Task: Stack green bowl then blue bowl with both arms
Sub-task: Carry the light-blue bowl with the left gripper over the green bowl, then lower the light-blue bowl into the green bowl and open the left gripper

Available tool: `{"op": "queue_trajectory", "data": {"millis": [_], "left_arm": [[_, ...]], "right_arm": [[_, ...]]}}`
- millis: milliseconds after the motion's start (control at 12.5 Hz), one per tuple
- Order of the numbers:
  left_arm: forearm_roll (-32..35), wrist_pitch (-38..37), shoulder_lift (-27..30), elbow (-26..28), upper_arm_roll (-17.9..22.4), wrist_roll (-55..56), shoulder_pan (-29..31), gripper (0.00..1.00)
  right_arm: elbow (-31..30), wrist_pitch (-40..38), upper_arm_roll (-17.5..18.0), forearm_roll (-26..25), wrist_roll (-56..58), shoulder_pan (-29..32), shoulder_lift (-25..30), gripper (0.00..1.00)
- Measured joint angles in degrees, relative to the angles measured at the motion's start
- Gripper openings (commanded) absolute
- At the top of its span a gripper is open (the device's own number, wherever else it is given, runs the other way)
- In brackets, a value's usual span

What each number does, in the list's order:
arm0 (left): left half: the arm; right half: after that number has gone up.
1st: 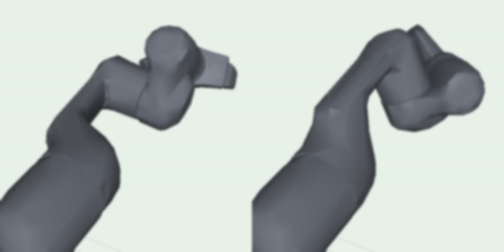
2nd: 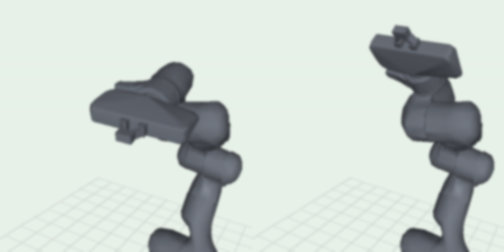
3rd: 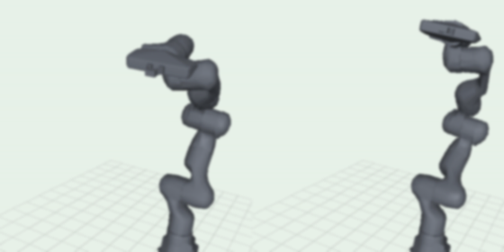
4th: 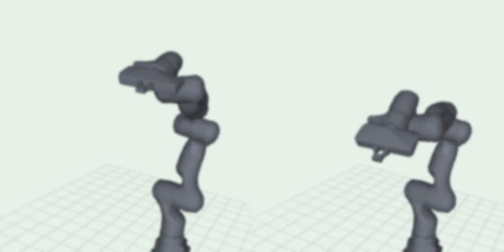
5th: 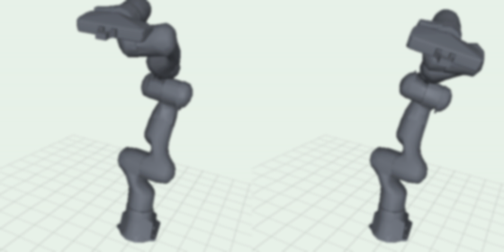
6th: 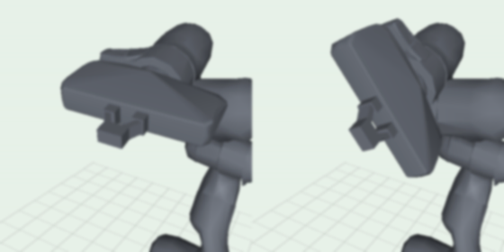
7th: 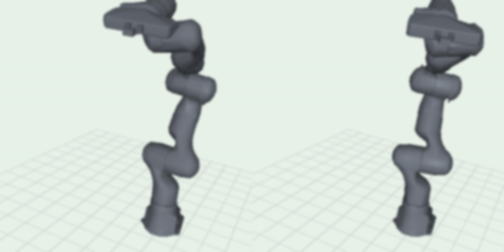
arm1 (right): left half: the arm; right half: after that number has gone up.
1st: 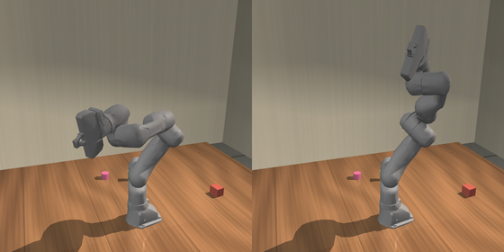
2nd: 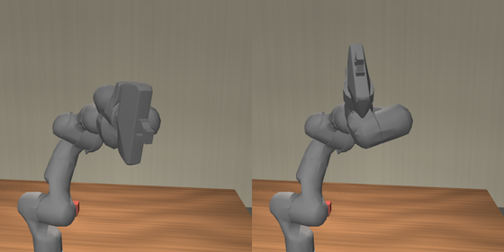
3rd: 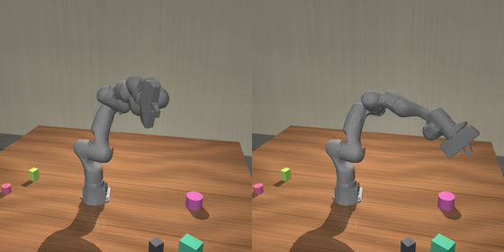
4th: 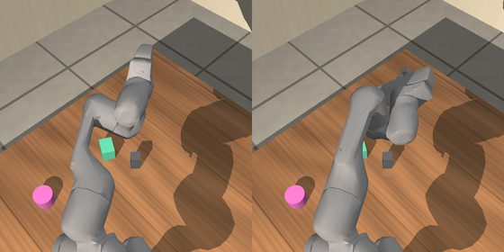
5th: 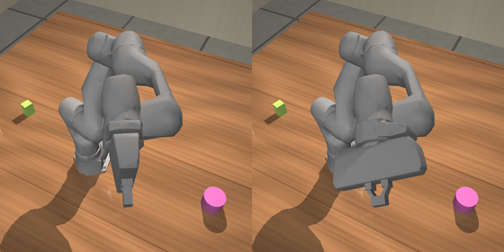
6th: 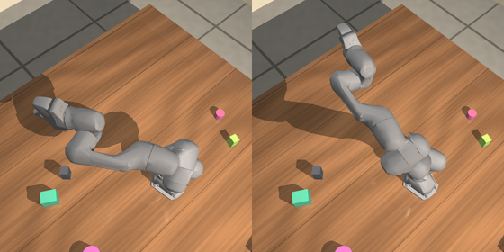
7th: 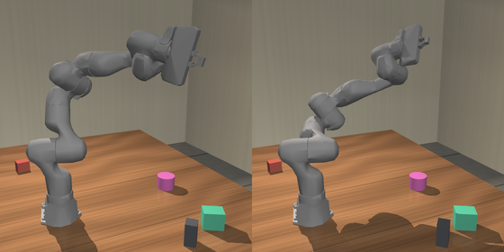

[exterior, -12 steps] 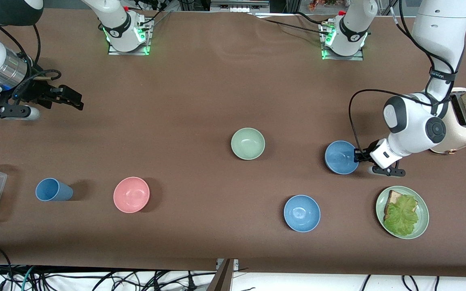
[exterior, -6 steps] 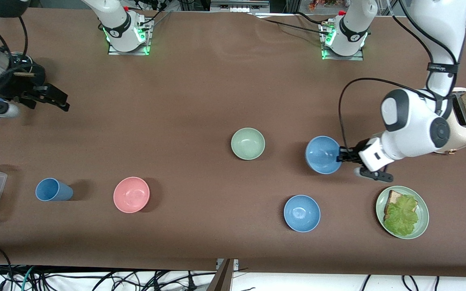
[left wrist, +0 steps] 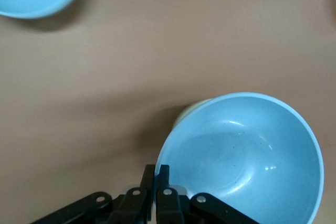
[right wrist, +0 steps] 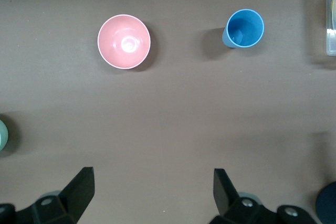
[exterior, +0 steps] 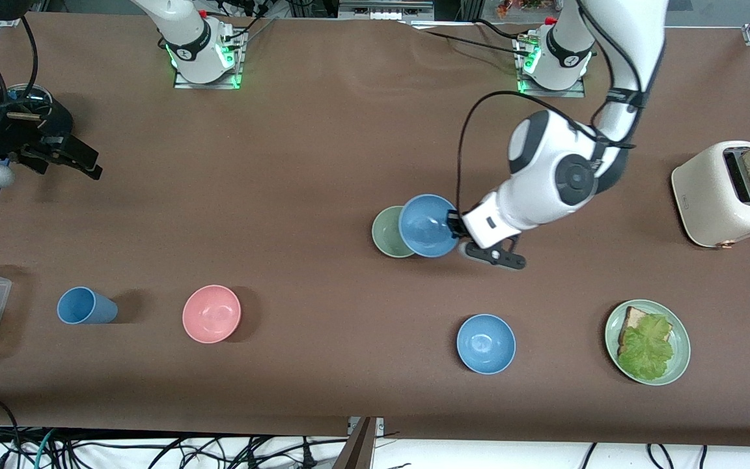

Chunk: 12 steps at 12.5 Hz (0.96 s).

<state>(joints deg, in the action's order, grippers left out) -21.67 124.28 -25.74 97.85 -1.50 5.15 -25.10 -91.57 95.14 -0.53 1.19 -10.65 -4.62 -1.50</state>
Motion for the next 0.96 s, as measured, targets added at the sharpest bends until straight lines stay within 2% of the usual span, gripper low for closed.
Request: {"op": "queue_trajectory", "data": {"millis": [321, 963], "left_arm": [[1.8, 5.5, -4.4, -0.1, 0.1, 2.4, -4.4, 0.0], [6.9, 6.1, -6.8, -0.1, 0.5, 2.6, -5.9, 0.0]], "right_arm": [[0.0, 0.0, 0.1, 0.0, -0.3, 0.0, 0.0, 1.0], [0.0, 0.0, 0.3, 0.0, -0.5, 0.0, 0.0, 1.0]]}}
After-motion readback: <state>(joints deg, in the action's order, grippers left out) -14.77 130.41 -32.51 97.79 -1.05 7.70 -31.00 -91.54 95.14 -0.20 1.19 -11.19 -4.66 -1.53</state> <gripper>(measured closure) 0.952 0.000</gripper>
